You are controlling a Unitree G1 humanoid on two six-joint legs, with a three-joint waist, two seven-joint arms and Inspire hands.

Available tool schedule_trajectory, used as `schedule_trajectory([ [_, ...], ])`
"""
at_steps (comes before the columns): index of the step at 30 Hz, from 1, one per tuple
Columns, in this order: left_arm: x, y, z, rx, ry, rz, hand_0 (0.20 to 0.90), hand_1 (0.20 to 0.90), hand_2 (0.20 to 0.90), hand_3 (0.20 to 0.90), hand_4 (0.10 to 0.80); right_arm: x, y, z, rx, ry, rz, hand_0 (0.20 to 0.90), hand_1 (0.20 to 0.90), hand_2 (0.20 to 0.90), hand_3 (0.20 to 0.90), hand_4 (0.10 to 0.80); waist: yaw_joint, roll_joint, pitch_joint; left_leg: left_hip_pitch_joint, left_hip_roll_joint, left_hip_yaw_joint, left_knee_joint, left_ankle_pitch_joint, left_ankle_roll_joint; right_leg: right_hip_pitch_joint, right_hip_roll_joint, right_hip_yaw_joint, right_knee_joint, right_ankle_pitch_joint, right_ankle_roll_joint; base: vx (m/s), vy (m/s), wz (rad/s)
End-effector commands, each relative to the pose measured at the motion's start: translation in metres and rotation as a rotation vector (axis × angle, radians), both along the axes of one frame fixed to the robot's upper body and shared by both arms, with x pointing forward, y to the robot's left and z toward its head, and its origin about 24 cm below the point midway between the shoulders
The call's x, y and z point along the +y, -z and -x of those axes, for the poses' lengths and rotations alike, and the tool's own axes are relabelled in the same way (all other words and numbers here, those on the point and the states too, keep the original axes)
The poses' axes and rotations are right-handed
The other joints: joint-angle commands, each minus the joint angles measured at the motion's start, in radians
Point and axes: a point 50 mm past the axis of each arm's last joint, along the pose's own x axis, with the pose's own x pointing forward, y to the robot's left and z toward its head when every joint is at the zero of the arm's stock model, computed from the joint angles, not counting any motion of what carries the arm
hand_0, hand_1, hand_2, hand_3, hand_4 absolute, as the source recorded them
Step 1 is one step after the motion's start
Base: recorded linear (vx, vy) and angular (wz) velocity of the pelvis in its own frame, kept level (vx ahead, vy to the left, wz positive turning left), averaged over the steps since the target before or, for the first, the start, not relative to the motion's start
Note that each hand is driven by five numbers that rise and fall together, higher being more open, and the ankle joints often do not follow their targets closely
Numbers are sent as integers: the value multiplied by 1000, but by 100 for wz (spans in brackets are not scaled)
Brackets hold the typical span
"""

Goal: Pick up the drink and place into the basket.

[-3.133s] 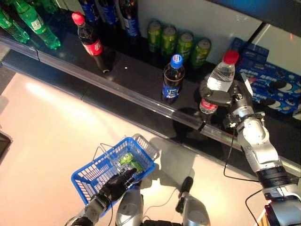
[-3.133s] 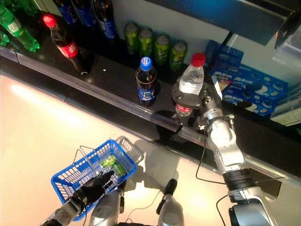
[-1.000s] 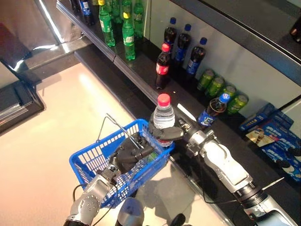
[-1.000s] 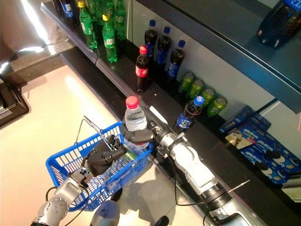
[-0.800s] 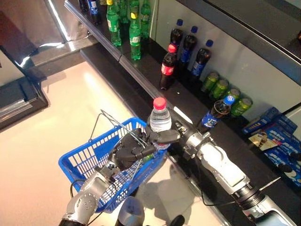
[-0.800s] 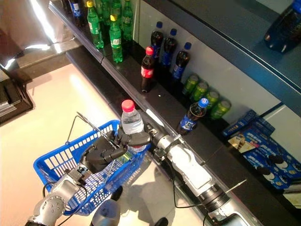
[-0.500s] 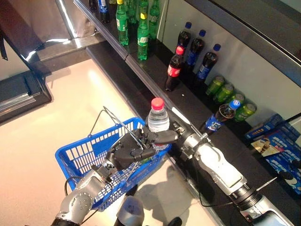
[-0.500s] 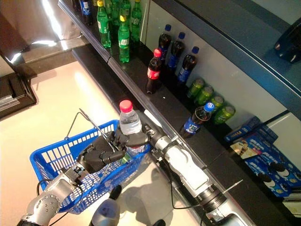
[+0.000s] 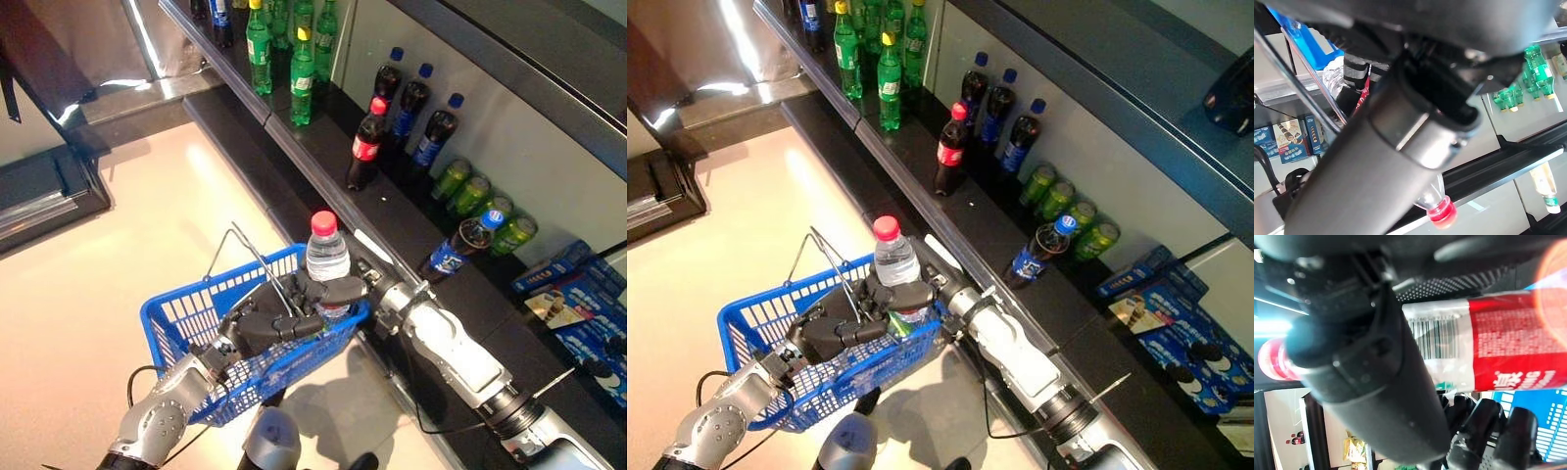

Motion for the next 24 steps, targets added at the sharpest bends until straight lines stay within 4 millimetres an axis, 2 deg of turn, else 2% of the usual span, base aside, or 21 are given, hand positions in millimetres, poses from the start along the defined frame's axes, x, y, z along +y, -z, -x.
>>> schedule_trajectory([
  [1, -92, -133, 27, -734, 633, 416, 300, 300, 300, 200, 100, 39, -39, 7, -197, -163, -118, 300, 300, 300, 200, 100, 8, 14, -230, -4, -7, -43, -20, 7, 21, 19, 7, -14, 67, -30, -24, 0, 0, 0],
  [7, -97, -138, 34, -746, 708, 455, 300, 300, 300, 200, 100, 42, -29, 6, -195, -159, -29, 300, 300, 300, 200, 100, 16, 11, -233, -9, -11, -55, -20, 9, 21, 19, 7, -19, 68, -29, -24, 0, 0, 0],
  [18, -102, -144, 45, -757, 837, 523, 300, 300, 300, 200, 100, 36, -14, -1, -230, -105, 126, 300, 300, 300, 200, 100, 28, -1, -237, -16, -15, -70, -20, 10, 20, 20, 8, -24, 64, -27, -23, 10, -7, 4],
  [24, -105, -145, 48, -765, 864, 532, 300, 300, 300, 200, 100, 34, -7, -3, -172, -96, 107, 300, 300, 300, 200, 100, 29, -3, -240, -16, -17, -73, -20, 9, 21, 21, 8, -26, 62, -24, -21, 1, -3, 3],
])
